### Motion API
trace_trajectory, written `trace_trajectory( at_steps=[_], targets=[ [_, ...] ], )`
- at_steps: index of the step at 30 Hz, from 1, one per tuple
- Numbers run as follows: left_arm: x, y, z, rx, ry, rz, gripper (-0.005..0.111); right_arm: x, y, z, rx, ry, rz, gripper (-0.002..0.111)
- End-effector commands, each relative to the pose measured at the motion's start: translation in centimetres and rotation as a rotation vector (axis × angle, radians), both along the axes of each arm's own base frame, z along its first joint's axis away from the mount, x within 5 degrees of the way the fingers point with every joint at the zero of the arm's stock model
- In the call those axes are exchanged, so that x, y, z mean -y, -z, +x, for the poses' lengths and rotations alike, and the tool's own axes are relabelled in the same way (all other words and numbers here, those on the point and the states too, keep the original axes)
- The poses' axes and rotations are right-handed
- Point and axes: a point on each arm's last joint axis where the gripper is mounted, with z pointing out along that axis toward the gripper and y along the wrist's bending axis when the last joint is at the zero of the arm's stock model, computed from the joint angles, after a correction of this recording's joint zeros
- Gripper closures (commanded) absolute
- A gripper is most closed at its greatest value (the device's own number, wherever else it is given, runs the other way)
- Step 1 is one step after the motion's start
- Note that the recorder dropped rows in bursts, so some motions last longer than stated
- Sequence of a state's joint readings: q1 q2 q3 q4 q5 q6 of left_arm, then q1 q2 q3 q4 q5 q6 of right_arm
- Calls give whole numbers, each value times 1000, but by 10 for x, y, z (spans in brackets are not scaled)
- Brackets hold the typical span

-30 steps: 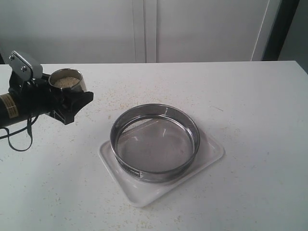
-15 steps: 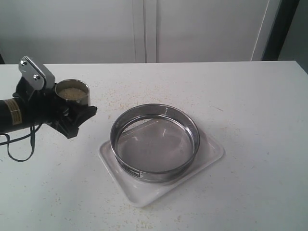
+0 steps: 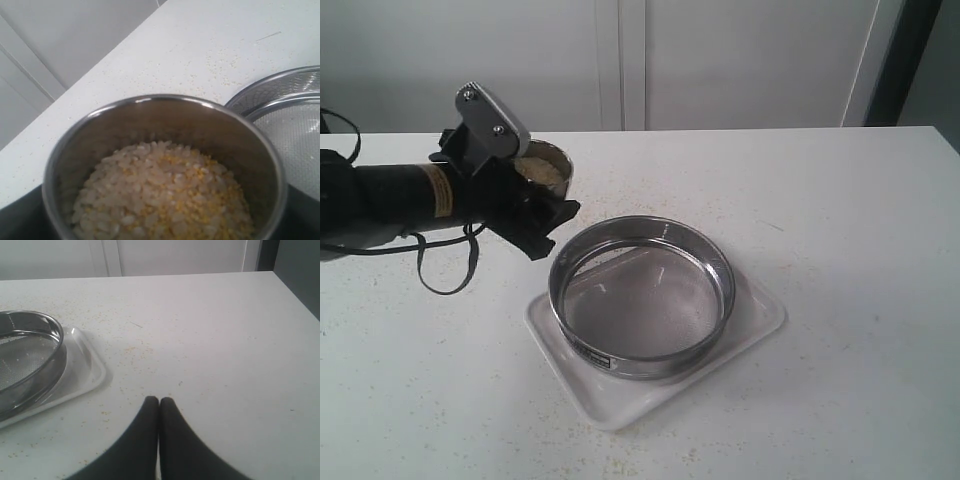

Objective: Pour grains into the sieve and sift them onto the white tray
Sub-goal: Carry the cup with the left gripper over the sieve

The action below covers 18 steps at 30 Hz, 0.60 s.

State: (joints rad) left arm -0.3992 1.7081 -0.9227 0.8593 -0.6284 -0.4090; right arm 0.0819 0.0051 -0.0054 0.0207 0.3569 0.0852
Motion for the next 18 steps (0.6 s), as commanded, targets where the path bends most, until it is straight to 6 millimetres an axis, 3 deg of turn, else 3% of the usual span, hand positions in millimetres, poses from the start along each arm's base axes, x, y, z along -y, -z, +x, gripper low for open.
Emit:
trace_trajectory(
  at_steps=[1,8,18],
  targets=[
    [16,-2,5,24,39,38,107,0,0,0,14,3,1,108],
    [34,-4,19,55,62,116,107,0,0,0,14,3,1,108],
    [51,-8,20,148,128,329,107,0,0,0,14,3,3,108]
  ],
)
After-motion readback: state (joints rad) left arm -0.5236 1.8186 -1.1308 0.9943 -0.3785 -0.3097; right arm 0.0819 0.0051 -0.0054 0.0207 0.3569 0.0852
